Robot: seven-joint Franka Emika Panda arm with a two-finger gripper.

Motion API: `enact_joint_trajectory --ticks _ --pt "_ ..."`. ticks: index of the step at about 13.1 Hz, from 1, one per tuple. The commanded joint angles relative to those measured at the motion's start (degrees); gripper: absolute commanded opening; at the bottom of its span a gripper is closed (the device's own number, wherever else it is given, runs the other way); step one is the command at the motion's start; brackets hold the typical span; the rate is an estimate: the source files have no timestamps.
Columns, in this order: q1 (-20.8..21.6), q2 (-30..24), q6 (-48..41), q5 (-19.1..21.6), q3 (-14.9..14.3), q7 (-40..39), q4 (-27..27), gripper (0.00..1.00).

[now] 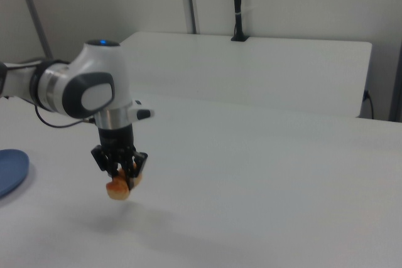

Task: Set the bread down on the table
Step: 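Lift the bread roll off the plate and carry it away from the plate, then lower the bread roll onto the table and open the gripper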

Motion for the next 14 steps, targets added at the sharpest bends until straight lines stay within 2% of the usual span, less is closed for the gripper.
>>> enact_joint_trajectory --ticks 1,5,8,9,10,12,14 --pt "-1.1 1.4 8.1 0.8 0.0 -3.0 -4.6 0.38" --pt "-1.6 5.0 16.8 0.8 0.1 -2.9 -7.4 0.38" --pt "-1.6 5.3 18.1 0.8 0.1 -2.8 -8.1 0.41" --pt "-1.6 5.2 17.4 0.8 0.1 -2.4 -8.0 0.49" --pt "-1.6 4.8 17.2 0.8 0.1 -2.3 -8.0 0.69" --pt "-1.6 4.5 16.0 0.9 0.0 -1.8 -7.6 1.0" --pt "-1.3 3.5 12.5 1.1 0.1 -1.3 -6.4 1.0"
